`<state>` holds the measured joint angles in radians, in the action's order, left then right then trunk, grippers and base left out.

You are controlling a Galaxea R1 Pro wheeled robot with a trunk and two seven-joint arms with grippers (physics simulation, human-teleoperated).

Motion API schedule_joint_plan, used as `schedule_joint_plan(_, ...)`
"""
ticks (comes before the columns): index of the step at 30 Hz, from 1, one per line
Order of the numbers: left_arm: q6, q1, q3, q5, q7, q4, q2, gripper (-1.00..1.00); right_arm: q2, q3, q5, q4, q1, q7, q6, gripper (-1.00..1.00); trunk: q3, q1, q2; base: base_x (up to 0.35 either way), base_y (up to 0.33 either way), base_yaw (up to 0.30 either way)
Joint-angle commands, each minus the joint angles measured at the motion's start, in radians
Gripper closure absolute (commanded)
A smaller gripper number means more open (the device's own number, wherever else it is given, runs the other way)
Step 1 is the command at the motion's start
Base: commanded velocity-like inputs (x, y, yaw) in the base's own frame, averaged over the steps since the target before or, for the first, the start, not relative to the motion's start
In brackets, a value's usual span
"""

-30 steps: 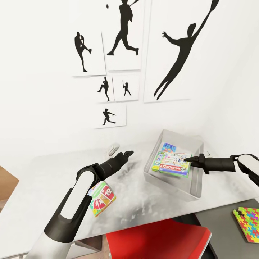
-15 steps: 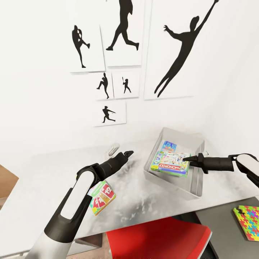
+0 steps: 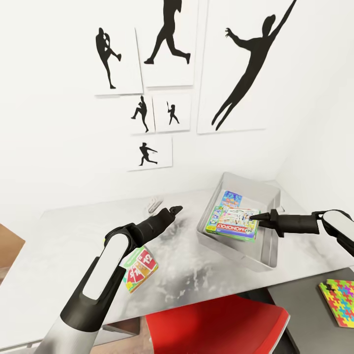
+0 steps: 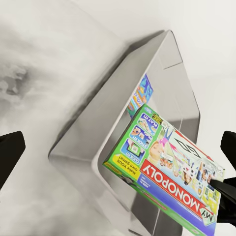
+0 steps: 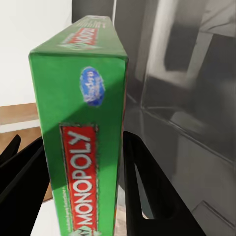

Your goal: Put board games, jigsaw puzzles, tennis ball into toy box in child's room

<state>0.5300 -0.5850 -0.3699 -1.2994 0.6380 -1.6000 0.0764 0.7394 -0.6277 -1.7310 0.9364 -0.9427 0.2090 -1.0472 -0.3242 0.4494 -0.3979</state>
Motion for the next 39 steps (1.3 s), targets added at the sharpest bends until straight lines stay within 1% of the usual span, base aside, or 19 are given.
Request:
schedule_joint_plan(1,0.001,-0.001,0.000,-0.009,0.009,-0.001,0.000,-1.00,0.001,-0.004,0.005,-0.001,-0.002,0.010,0.000,1.00,-0.002,0.001,-0.002,0.000,0.000,0.000)
schedule_joint_plan(15,0.001,-0.001,0.000,-0.009,0.009,-0.002,0.000,-1.00,0.001,-0.004,0.005,-0.002,-0.002,0.009,0.000,1.00,-0.008,0.001,-0.002,0.000,0.000,0.000)
schedule_joint_plan(39,0.001,-0.001,0.000,-0.009,0.009,-0.002,0.001,-1.00,-0.001,-0.004,0.007,-0.002,-0.002,0.009,0.000,1.00,-0.041,0.001,-0.002,0.000,0.000,0.000)
